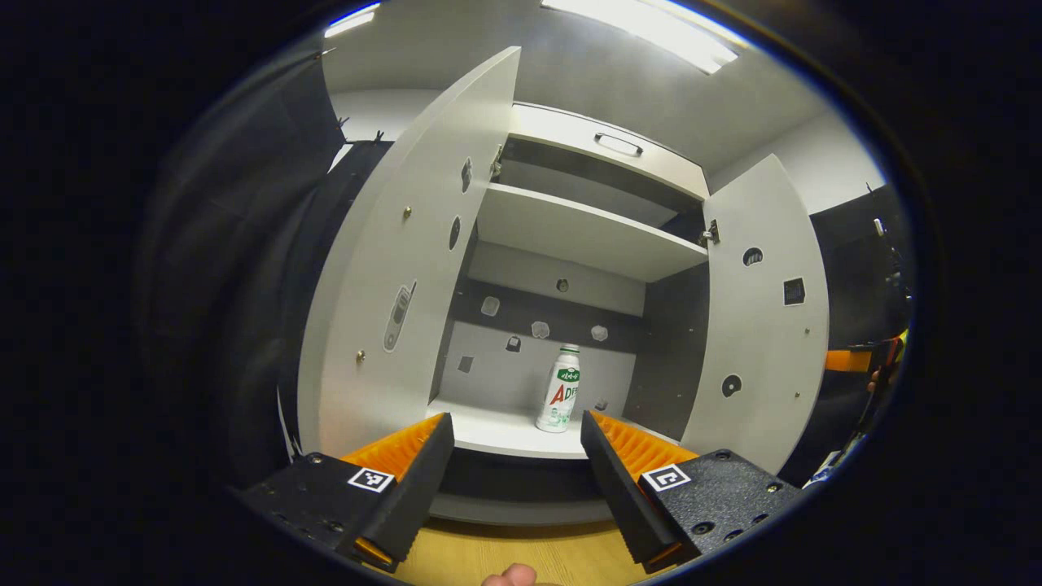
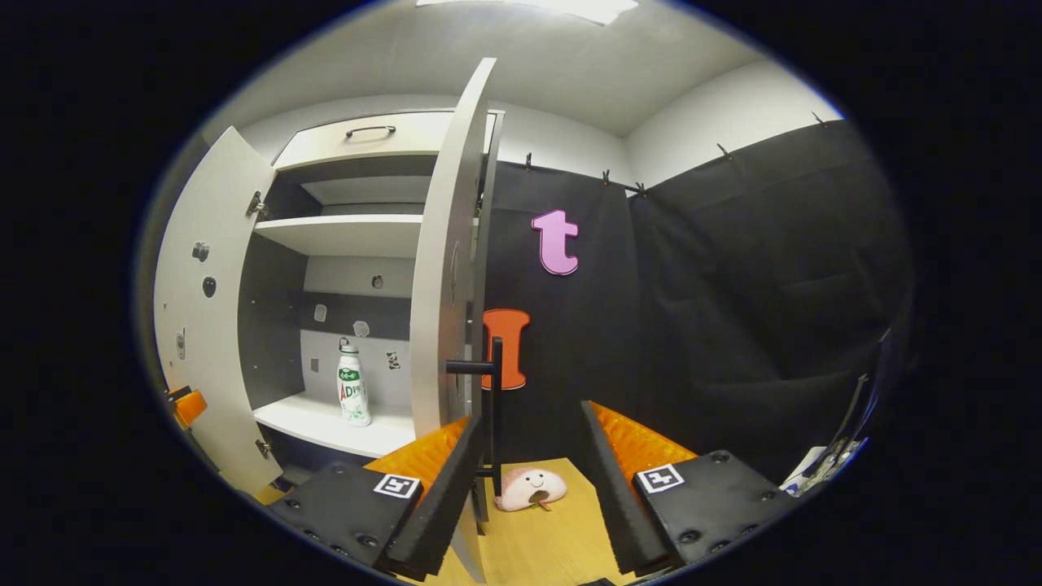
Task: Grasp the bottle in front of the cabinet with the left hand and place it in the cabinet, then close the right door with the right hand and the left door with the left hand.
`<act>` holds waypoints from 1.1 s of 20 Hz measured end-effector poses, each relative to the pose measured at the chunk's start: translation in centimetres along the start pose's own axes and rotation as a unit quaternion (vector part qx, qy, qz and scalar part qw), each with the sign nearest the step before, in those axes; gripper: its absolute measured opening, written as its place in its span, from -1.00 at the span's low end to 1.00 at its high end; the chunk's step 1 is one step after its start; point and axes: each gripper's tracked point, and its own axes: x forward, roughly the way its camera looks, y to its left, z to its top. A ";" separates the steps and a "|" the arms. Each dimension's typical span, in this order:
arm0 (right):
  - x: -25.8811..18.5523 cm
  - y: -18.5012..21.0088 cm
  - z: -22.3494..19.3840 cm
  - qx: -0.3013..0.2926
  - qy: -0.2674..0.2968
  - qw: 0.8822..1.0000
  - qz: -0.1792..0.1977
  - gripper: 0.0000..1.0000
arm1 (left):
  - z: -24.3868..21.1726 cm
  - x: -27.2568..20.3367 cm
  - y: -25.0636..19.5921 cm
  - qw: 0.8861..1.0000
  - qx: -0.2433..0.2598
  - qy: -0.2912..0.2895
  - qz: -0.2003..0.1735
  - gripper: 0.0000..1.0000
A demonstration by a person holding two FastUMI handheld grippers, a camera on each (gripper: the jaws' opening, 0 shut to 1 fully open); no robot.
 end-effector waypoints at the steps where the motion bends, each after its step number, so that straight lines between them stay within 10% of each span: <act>1: -0.1 -0.1 -0.1 0.002 0.003 1.000 -0.002 0.63 | 0.0 0.0 -0.1 1.000 -0.003 0.001 0.000 0.91; 16: 0.8 11.2 -0.6 0.049 0.022 0.992 0.114 0.51 | -0.6 -0.7 1.4 1.000 0.000 0.007 0.022 0.92; 22: 0.0 15.6 -1.3 0.061 0.035 0.984 0.161 0.77 | -0.6 -1.0 0.6 1.000 -0.003 0.008 0.014 0.92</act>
